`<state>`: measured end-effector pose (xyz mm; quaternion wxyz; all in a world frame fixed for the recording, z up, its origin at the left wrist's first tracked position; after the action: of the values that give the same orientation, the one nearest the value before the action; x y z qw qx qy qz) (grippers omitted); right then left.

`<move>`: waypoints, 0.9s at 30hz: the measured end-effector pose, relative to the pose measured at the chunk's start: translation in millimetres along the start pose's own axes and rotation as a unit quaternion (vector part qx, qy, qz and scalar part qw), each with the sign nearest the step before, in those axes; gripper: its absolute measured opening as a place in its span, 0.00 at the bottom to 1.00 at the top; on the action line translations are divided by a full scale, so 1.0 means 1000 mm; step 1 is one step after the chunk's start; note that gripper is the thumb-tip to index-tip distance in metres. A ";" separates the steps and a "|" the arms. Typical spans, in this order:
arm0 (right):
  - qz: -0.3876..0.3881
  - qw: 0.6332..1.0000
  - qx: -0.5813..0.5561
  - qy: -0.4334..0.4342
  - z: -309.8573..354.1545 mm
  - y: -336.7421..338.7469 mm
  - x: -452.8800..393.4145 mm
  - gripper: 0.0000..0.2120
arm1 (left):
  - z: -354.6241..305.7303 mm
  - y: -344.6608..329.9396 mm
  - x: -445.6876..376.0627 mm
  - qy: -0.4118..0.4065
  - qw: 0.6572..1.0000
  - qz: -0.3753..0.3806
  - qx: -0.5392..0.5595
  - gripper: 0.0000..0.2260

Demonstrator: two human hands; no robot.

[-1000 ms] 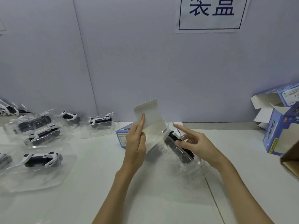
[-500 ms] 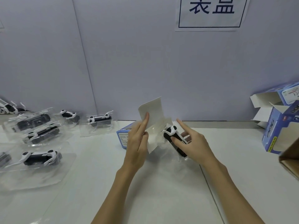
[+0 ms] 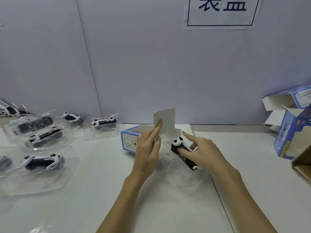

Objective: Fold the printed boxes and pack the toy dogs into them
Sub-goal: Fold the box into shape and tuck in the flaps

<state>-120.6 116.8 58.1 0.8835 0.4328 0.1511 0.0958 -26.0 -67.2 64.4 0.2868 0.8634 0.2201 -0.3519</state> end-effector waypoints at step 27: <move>-0.300 0.873 -0.381 -0.055 -0.010 0.033 0.012 0.13 | -0.028 -0.052 0.021 -0.161 0.958 0.200 -0.127 0.57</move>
<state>-113.8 148.1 76.3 0.9730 0.0008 0.1772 -0.1477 -29.3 -6.9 47.6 0.4905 0.7782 0.0365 -0.3904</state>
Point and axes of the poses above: each hand's wrist, its own x-axis away from the middle knuckle, its own y-axis out of the back of the hand, z = x × y, the point moved 6 cm from there along -x, towards the middle knuckle, and after that the axes turned 8 degrees about -y, right-handed, at the moved point
